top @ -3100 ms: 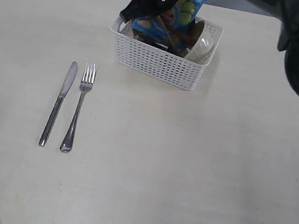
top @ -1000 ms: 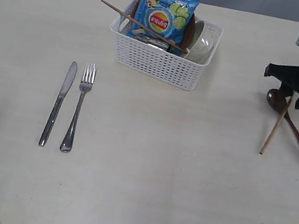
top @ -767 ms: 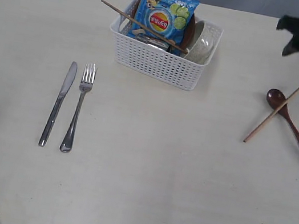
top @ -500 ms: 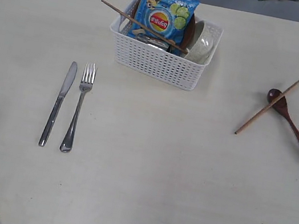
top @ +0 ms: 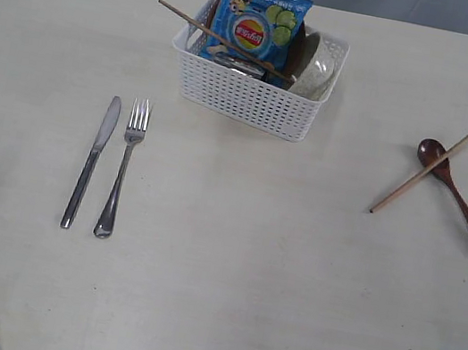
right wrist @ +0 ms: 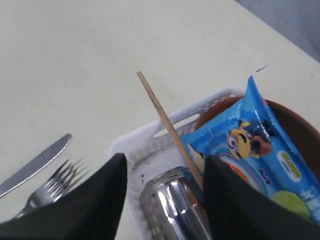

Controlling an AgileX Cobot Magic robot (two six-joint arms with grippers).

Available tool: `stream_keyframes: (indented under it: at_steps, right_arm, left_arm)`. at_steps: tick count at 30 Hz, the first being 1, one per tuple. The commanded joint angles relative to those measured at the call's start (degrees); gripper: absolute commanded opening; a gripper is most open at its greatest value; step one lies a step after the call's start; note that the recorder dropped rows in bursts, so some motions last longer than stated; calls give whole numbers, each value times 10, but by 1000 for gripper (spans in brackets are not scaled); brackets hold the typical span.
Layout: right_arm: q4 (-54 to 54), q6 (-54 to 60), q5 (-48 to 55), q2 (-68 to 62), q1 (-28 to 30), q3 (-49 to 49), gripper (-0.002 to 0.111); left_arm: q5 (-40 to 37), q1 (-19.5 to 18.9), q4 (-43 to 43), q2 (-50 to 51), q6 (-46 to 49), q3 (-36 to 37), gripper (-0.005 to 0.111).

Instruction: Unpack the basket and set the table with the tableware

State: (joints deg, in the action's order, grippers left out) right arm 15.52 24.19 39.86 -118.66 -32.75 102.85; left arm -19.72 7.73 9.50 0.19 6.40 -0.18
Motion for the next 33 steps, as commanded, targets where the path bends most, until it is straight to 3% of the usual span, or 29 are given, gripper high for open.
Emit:
stream_keyframes:
  at_steps: [1,13,15,18,19,33]
  right_arm:
    - [-30,7,15,-72,-1,57,46]
    - [-70,0,11,-171,-1,130,46]
    - [-82,-1,11,-173,-1,130,35]
    - [-97,-1,16,-170,-1,130,4]
    - [-101,-3,16,-170,-1,130,0]
    - [-116,7,66,3,0,161,0]
  left_arm:
    - [1,4,-3,-2,0,2,0]
    - [1,4,-3,-2,0,2,0]
    - [1,4,-3,-2,0,2,0]
    - [1,4,-3,-2,0,2,0]
    - [1,4,-3,-2,0,2,0]
    - [1,4,-3,-2,0,2,0]
